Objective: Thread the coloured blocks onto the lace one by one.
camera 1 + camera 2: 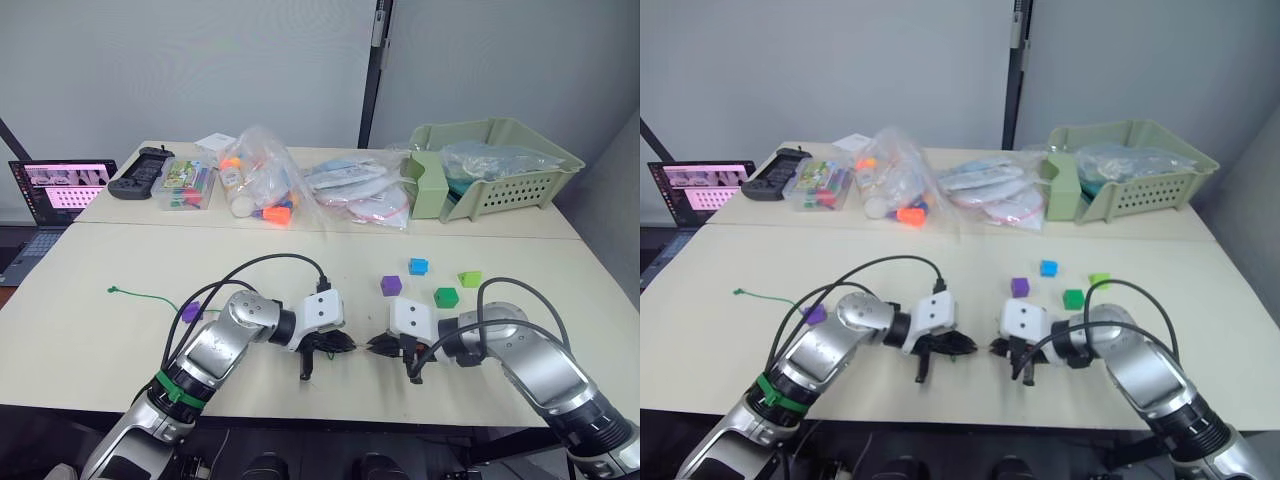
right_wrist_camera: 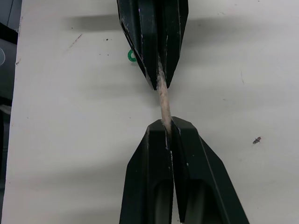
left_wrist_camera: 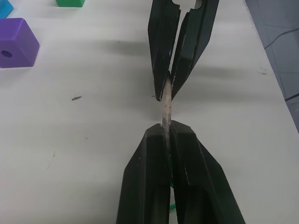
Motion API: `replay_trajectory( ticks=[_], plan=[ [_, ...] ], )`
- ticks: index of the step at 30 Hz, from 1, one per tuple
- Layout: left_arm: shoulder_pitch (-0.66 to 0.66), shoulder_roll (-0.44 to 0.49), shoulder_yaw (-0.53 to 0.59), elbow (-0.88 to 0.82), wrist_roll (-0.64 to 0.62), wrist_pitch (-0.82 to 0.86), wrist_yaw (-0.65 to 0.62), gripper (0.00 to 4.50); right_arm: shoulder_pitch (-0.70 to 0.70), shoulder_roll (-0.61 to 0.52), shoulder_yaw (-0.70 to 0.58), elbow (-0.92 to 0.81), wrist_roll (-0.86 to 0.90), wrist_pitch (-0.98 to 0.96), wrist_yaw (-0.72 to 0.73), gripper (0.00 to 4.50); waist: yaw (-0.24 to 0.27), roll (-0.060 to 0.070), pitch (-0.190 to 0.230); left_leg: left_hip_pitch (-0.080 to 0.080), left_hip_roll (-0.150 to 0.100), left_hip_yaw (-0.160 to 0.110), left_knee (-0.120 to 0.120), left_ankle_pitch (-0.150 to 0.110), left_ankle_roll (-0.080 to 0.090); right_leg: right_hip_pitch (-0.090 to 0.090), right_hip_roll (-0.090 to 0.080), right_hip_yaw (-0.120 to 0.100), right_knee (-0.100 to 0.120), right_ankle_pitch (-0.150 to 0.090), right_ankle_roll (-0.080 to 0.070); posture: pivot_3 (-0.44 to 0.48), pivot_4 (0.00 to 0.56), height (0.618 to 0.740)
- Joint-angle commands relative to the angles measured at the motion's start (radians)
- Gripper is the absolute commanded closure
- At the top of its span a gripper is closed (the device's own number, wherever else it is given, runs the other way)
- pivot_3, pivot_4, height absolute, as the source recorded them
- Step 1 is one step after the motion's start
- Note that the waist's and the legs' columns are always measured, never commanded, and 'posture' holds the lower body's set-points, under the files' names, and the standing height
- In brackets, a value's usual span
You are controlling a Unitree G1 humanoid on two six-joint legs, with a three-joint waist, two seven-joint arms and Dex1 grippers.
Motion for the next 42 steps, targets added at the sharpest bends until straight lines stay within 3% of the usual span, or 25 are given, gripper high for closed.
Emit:
replay_trajectory(
  ticks=[1, 7, 12, 20, 26, 30, 35, 42],
  plan=[
    [-0.023, -0.01, 0.008, -0.023, -0.008, -0.018, 0.007, 4.47, 0.005, -0.012, -0.005, -0.036, 0.002, -0.005, 0.008, 4.5, 0.0, 0.0, 0.0, 0.0, 0.0, 0.0, 0.0, 0.0, 0.0, 0.0, 0.0, 0.0, 0.0, 0.0, 0.0, 0.0, 0.15, 0.74],
    [-0.023, -0.01, 0.009, -0.029, -0.018, -0.014, -0.002, 4.47, 0.021, 0.013, -0.029, -0.046, 0.026, 0.026, -0.027, 4.5, 0.0, 0.0, 0.0, 0.0, 0.0, 0.0, 0.0, 0.0, 0.0, 0.0, 0.0, 0.0, 0.0, 0.0, 0.0, 0.0, 0.15, 0.74],
    [-0.028, 0.004, 0.004, -0.026, -0.014, -0.016, -0.018, 4.5, 0.083, 0.019, -0.126, -0.106, 0.085, 0.09, -0.08, 2.78, 0.002, 0.0, 0.0, -0.001, 0.0, 0.0, 0.0, 0.0, 0.0, 0.0, 0.0, 0.0, 0.0, 0.0, 0.0, 0.0, 0.15, 0.74],
    [-0.032, 0.01, 0.001, -0.013, -0.013, -0.023, -0.027, 4.5, 0.319, 0.123, -0.477, -0.257, 0.195, 0.241, -0.325, 0.03, 0.003, 0.0, 0.0, -0.001, 0.0, -0.001, 0.0, 0.0, 0.0, 0.001, 0.0, 0.0, -0.001, 0.0, 0.0, 0.0, 0.15, 0.74],
    [-0.035, 0.014, 0.003, -0.005, -0.016, -0.029, -0.033, 4.5, 0.415, 0.27, -0.596, -0.296, 0.179, 0.243, -0.535, 0.03, -0.001, 0.0, 0.0, -0.001, 0.0, 0.0, 0.0, 0.0, 0.0, 0.0, 0.0, 0.001, -0.001, 0.0, 0.0, 0.0, 0.15, 0.74],
    [-0.032, 0.015, 0.003, -0.003, -0.015, -0.031, -0.033, 4.5, 0.403, 0.355, -0.687, -0.241, 0.144, 0.228, -0.692, 0.03, 0.0, 0.001, 0.0, -0.001, 0.0, 0.0, 0.0, 0.0, 0.0, 0.0, 0.0, 0.001, -0.001, 0.0, 0.0, 0.0, 0.15, 0.74],
    [-0.027, 0.013, 0.002, -0.001, -0.014, -0.033, -0.03, 4.5, 0.329, 0.358, -0.693, -0.13, 0.102, 0.194, -0.774, 0.03, -0.001, 0.001, 0.0, 0.0, 0.0, 0.001, 0.0, 0.0, 0.0, 0.001, 0.0, 0.001, -0.002, 0.0, 0.0, 0.0, 0.15, 0.74],
    [-0.016, 0.013, 0.002, 0.0, -0.011, -0.039, -0.02, 4.5, 0.099, 0.322, -0.666, 0.181, 0.048, 0.167, -0.846, 0.03, -0.004, 0.003, 0.0, 0.0, 0.0, 0.001, -0.001, 0.0, 0.0, 0.0, 0.0, 0.002, -0.002, 0.0, 0.0, 0.0, 0.15, 0.74]
  ],
)
